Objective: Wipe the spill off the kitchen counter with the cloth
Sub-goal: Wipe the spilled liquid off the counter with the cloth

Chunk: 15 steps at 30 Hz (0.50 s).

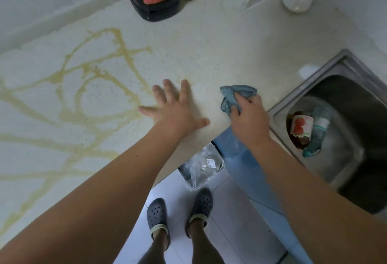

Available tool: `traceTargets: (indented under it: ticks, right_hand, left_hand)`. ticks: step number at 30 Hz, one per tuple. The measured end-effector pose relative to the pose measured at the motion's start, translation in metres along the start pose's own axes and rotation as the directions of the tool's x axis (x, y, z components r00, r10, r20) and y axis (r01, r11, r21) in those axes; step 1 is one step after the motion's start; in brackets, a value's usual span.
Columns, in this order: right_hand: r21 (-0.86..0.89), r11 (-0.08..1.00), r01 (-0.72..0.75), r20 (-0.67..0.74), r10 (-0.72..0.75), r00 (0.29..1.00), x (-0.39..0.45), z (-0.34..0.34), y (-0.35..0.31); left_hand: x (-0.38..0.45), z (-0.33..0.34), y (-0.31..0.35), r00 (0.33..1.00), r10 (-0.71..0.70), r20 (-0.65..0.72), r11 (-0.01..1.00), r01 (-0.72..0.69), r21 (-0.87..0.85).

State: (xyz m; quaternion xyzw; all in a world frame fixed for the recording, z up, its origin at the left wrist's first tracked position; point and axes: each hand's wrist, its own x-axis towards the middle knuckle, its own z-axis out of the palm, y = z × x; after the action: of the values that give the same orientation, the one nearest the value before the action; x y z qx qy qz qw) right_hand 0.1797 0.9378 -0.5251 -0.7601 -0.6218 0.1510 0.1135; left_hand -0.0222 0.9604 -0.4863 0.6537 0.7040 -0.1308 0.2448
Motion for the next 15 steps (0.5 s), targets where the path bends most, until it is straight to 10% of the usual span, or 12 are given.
traceTargets:
  ticks: [6, 12, 15]
  right_hand:
    - [0.051, 0.923, 0.382, 0.136, -0.385, 0.913, -0.021, 0.02, -0.048]
    - [-0.023, 0.999, -0.023, -0.032, 0.022, 0.999, 0.032, 0.016, -0.025]
    - [0.004, 0.99, 0.142, 0.044, -0.142, 0.989, 0.0, 0.031, -0.063]
  left_hand:
    - [-0.014, -0.013, -0.079, 0.993, -0.117, -0.01, 0.993, 0.117, -0.029]
    - [-0.01, 0.003, -0.105, 0.992, -0.115, 0.048, 0.992, 0.117, -0.048]
    - [-0.009, 0.0, -0.103, 0.991, -0.12, 0.051, 0.991, 0.122, -0.045]
